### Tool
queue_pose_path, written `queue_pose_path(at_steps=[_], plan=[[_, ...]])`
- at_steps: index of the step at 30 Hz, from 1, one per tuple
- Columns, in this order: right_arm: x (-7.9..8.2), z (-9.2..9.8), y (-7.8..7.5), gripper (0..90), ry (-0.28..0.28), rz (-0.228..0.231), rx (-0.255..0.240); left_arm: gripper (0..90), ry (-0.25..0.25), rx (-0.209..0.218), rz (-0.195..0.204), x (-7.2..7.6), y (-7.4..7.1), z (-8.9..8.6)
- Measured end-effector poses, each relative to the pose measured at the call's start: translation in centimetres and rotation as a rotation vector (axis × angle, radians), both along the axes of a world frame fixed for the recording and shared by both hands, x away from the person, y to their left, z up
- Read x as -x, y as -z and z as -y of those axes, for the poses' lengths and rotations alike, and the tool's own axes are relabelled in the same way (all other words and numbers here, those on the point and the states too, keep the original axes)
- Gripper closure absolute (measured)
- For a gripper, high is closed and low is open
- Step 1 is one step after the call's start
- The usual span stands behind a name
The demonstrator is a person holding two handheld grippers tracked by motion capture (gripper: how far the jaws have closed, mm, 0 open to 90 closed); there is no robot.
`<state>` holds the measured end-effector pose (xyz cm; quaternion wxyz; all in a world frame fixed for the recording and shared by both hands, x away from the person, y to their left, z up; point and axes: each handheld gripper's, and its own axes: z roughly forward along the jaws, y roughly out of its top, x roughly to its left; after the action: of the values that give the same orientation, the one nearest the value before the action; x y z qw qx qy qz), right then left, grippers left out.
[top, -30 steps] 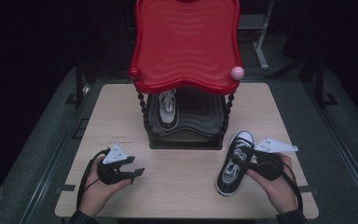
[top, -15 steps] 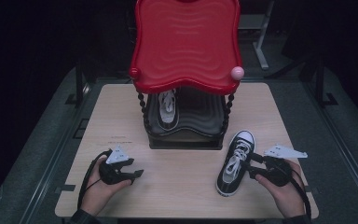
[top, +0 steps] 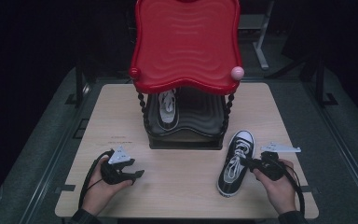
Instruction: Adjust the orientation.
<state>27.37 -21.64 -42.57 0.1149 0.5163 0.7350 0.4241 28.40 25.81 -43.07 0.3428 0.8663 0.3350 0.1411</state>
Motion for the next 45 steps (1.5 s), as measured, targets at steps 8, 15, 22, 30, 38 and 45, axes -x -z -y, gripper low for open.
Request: queue_pose_path(at_steps=[8, 15, 22, 30, 38, 45], plan=[[1.4, 1.2, -0.7, 86.3, 0.048, 0.016, -0.053, 40.8, 0.011, -0.007, -0.006, -0.1, 0.1, 0.2], [3.6, 0.9, -1.7, 86.3, 0.024, 0.045, -0.064, 40.8, 0.013, -0.01, -0.007, -0.1, 0.2, 0.3], [5.3, -0.3, -2.1, 86.3, -0.046, 0.064, -0.073, 40.7, 0.017, -0.012, -0.004, -0.1, 0.2, 0.4], [6.2, -1.8, -2.6, 86.3, -0.102, 0.079, -0.092, 40.8, 0.02, -0.013, -0.004, -0.1, 0.2, 0.6], [6.0, -4.0, -2.8, 86.3, -0.157, 0.085, -0.116, 40.7, 0.027, -0.004, -0.003, -0.1, 0.1, 0.8], [4.2, -7.8, -2.6, 86.2, -0.217, 0.093, -0.098, 40.7, 0.045, -0.005, 0.003, 0.0, 0.0, 1.2]])
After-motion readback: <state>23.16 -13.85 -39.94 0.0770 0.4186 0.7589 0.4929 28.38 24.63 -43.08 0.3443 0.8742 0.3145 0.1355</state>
